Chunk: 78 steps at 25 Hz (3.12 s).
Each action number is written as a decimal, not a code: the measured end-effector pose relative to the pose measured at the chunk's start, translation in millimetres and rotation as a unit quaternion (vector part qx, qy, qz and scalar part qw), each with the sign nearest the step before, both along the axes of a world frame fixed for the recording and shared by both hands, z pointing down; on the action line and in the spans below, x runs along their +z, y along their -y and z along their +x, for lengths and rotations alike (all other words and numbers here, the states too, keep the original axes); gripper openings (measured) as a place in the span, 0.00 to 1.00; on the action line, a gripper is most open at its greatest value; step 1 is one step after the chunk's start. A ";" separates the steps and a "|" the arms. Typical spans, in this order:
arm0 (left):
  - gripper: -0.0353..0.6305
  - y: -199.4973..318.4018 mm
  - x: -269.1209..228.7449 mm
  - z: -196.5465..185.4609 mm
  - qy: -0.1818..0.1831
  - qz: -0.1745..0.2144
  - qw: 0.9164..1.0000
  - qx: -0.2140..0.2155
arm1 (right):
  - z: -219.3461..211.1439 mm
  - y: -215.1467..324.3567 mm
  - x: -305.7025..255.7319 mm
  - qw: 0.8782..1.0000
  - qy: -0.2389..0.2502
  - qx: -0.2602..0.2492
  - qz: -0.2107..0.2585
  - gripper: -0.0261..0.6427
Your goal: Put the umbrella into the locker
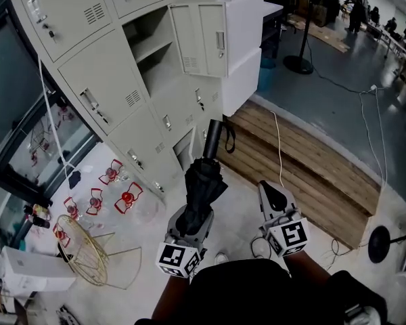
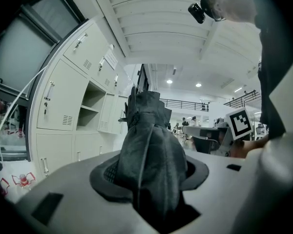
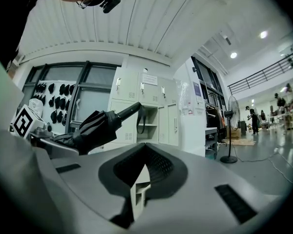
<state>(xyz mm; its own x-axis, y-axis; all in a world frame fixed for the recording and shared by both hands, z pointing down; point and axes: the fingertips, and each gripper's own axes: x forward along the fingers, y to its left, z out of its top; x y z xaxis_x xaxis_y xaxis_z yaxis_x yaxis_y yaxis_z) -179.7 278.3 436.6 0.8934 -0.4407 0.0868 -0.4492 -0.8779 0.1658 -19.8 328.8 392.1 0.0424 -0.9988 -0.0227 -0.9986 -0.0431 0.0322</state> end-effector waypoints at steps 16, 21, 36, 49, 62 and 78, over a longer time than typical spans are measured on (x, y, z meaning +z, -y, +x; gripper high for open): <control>0.38 63.2 7.3 19.4 0.002 0.018 1.000 -0.006 | 8.1 67.6 12.1 0.999 -0.011 -0.018 -0.040 0.04; 0.38 93.8 4.9 42.9 0.016 0.019 0.999 -0.023 | 35.1 104.3 13.0 0.999 -0.008 -0.032 -0.035 0.04; 0.38 183.1 -3.1 103.9 0.034 0.026 0.994 -0.102 | 96.9 205.2 7.8 0.991 0.021 -0.129 -0.018 0.04; 0.38 241.4 0.3 122.6 0.047 0.021 0.985 -0.164 | 123.5 267.0 19.3 0.982 0.026 -0.183 -0.029 0.04; 0.38 340.1 0.4 110.5 0.050 0.030 0.979 -0.195 | 104.8 382.9 18.5 0.975 0.032 -0.221 -0.013 0.04; 0.38 434.3 20.0 91.3 0.067 0.006 0.981 -0.183 | 69.8 492.7 25.2 0.972 0.017 -0.232 -0.038 0.04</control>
<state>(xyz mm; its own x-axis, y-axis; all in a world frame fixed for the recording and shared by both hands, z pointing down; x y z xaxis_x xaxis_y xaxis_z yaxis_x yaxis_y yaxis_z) -88.3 -156.0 456.6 0.6560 -0.7315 0.1857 -0.7518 -0.6551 0.0754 50.0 -163.9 417.3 -0.4128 -0.9097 0.0454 -0.9108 0.4125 -0.0158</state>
